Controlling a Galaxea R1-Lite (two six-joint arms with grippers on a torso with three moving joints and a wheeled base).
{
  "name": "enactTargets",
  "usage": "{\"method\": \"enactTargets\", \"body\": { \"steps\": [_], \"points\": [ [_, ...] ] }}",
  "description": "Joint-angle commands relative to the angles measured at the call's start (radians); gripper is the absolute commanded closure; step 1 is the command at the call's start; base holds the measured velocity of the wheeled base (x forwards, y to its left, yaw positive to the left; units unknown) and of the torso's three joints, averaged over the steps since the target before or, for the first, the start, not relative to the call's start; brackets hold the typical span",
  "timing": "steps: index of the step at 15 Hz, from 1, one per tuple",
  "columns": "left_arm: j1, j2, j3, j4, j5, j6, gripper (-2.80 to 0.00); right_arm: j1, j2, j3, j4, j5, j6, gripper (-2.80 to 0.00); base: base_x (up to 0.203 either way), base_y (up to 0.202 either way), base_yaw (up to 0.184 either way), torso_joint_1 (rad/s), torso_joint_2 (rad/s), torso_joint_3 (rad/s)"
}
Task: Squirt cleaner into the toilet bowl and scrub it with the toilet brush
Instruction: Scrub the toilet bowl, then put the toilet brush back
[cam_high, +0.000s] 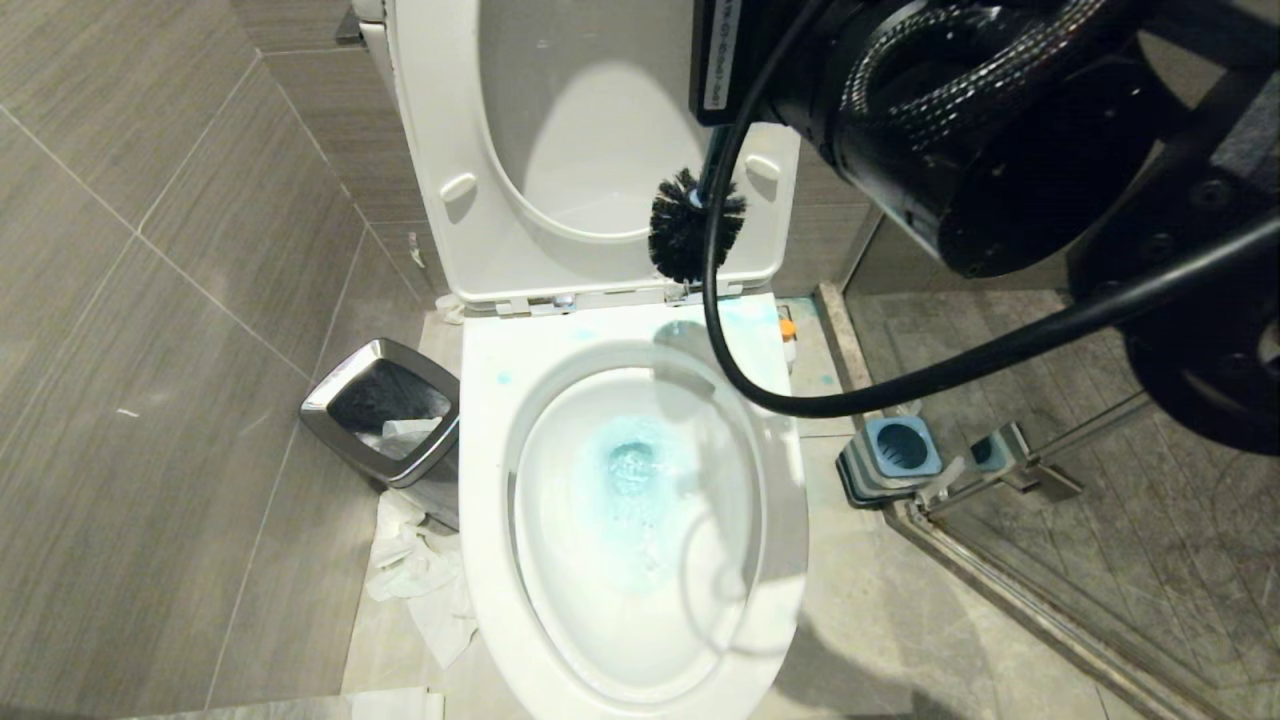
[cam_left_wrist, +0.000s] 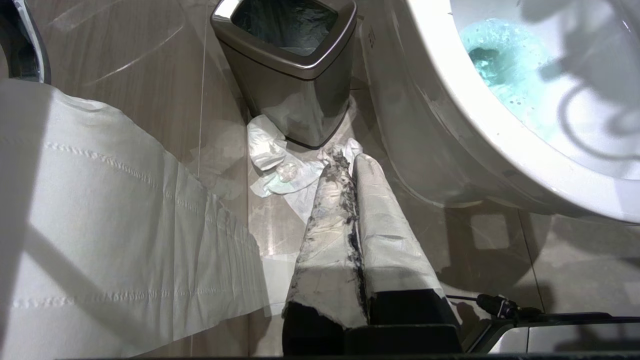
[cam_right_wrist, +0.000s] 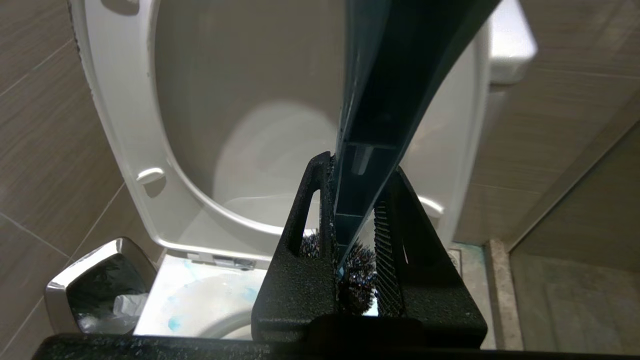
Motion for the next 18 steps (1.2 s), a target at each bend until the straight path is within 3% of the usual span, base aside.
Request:
{"method": "enactTargets", "body": {
  "steps": [1,11,15,18],
  "points": [
    [0.0,0.002,0.0,0.0,-0.001,0.0,0.0,-0.001,-0.065,0.004,0.029,-0.016,-0.003,0.0,0.0,0.0,0.0,0.0,0.0,0.0],
    [0.0,0.002,0.0,0.0,-0.002,0.0,0.0,-0.049,-0.152,0.138,0.025,-0.08,-0.05,0.0,0.0,0.0,0.0,0.0,0.0,0.0],
    [0.0,0.002,-0.001,0.0,-0.004,0.002,0.0,-0.206,-0.181,0.218,0.023,-0.103,-0.056,0.0,0.0,0.0,0.0,0.0,0.0,0.0],
    [0.0,0.002,-0.001,0.0,-0.004,0.002,0.0,-0.345,-0.209,0.337,0.023,-0.09,-0.005,0.0,0.0,0.0,0.0,0.0,0.0,0.0]
  ]
}}
